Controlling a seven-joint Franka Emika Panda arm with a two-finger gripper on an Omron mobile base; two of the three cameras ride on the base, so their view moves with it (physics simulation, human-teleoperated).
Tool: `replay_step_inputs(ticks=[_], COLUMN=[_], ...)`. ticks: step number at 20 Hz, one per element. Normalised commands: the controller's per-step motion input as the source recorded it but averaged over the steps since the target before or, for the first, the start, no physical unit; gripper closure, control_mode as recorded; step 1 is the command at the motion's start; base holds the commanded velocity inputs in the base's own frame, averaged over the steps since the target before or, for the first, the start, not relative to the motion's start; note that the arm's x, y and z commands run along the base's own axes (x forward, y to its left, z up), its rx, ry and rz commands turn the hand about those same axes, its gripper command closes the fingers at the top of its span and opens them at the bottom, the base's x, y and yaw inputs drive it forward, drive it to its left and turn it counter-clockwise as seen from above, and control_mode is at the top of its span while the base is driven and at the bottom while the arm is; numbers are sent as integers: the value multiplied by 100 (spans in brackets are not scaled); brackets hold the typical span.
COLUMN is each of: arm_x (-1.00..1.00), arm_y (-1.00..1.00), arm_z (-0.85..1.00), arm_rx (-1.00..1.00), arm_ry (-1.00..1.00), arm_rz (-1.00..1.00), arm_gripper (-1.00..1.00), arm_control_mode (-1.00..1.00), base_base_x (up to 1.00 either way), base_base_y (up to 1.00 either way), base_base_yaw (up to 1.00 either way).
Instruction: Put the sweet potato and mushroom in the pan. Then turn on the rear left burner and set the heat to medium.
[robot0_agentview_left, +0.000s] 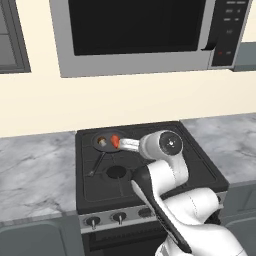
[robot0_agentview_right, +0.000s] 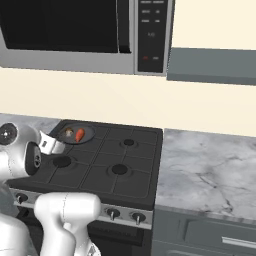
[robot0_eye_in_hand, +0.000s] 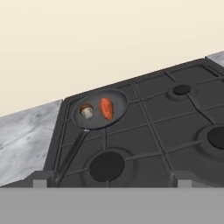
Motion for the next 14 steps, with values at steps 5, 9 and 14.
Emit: replay_step_inputs(ticks=[5,9,14], arm_x=[-31,-31,-20], arm_y=[34,25,0], arm_z=[-67,-57,-51], arm_rx=[0,0,0], arm_ry=[-27,-25,-16], arm_rz=[0,0,0], arm_gripper=[-100,-100,-100], arm_control_mode=[-100,-100,-100], base_base_x=[0,0,0], base_base_y=[0,0,0], base_base_yaw=[0,0,0])
